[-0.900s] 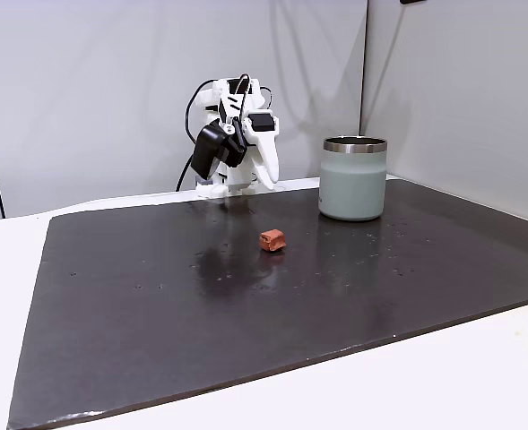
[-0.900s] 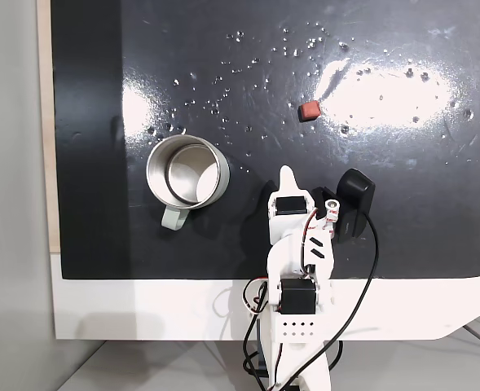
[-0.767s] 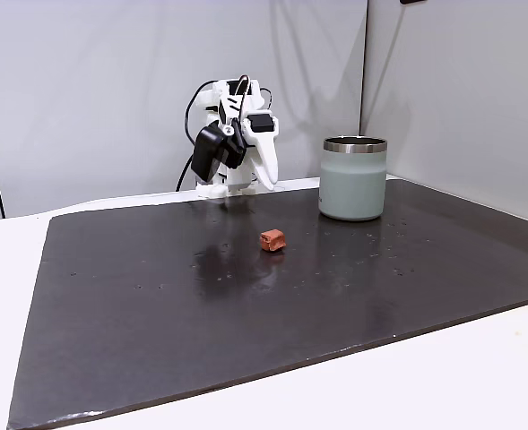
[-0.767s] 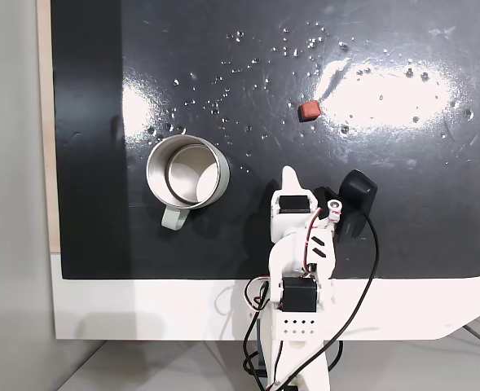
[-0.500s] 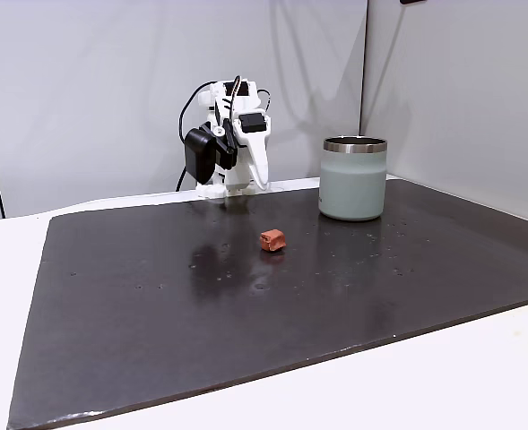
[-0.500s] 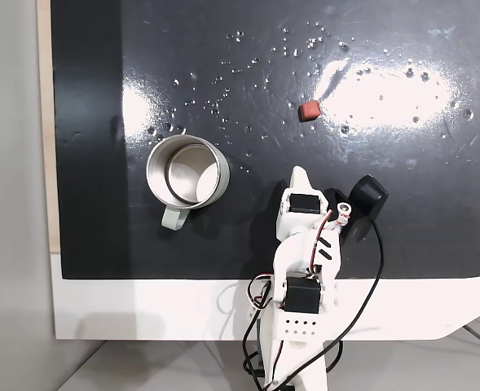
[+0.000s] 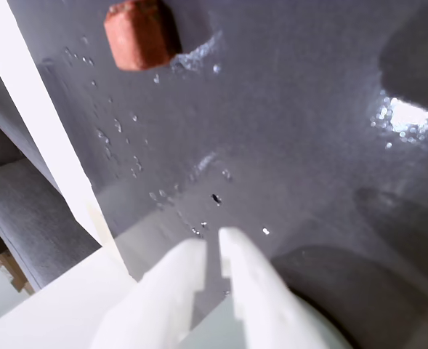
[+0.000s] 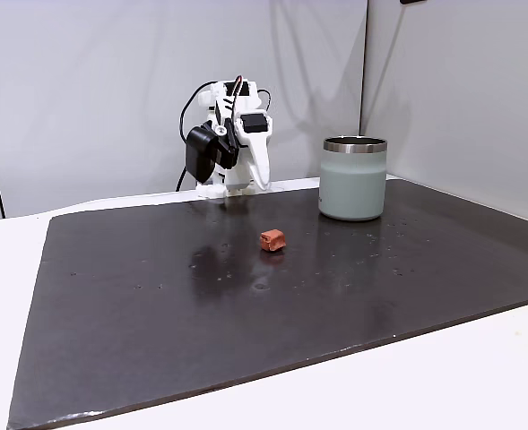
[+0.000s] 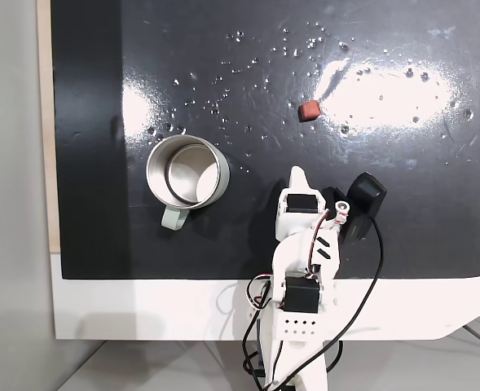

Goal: Grasp a cube and put it in the cup.

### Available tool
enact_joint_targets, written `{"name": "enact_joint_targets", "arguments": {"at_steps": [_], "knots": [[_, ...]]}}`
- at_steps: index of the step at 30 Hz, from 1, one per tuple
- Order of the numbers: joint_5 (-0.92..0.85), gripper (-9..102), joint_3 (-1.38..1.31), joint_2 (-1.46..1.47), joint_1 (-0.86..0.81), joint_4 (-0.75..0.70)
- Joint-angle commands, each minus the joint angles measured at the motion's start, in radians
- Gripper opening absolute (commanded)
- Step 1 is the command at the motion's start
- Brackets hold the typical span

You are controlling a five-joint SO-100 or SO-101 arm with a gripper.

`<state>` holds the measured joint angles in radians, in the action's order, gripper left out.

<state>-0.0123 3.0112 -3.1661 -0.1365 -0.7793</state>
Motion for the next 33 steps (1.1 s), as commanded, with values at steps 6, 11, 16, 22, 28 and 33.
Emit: {"name": "enact_joint_targets", "arguments": {"at_steps": [6,11,16,22,28,33], "knots": [[-0.052,0,-0.201,0.077,0.014,-0.066],[-0.064,0,-0.431,0.367,0.017,-0.046],[-0.081,0,-0.669,0.653,0.017,-0.034],[-0.13,0,-0.877,0.934,0.008,-0.041],[-0.163,0,-1.048,1.172,-0.032,-0.084],[-0.206,0,-1.183,1.348,-0.041,-0.17]]}}
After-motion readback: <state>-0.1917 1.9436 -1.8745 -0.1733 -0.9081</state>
